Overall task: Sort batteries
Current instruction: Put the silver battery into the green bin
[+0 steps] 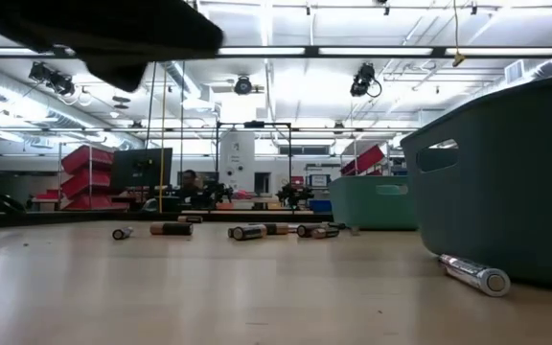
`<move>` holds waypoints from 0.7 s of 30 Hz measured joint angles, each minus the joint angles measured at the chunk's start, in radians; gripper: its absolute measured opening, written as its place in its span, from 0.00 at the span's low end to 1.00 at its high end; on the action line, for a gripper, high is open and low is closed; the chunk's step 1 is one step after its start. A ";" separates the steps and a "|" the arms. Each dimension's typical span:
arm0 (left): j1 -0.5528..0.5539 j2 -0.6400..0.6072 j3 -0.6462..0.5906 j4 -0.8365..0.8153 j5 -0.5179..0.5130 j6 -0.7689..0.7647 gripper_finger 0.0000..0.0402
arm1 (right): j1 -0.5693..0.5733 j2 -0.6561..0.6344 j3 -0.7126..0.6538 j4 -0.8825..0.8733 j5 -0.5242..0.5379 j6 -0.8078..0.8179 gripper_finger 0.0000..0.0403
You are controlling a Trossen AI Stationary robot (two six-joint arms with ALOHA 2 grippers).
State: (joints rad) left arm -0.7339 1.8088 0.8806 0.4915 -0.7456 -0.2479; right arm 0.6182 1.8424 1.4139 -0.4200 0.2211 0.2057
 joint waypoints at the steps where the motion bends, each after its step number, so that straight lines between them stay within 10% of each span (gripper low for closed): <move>1: 0.011 0.001 0.000 0.004 0.030 -0.011 0.00 | 0.000 -0.026 0.000 -0.043 0.000 0.022 0.00; 6: 0.067 0.054 0.000 0.066 0.246 -0.016 0.00 | 0.015 -0.130 0.000 -0.236 0.000 0.122 0.00; 21: 0.145 0.296 0.181 0.286 0.241 0.116 0.00 | 0.146 -0.185 0.000 -0.640 0.033 0.536 0.00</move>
State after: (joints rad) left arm -0.5888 2.1046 1.0615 0.7776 -0.5047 -0.1320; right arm 0.7640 1.6569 1.4136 -1.0602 0.2542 0.7414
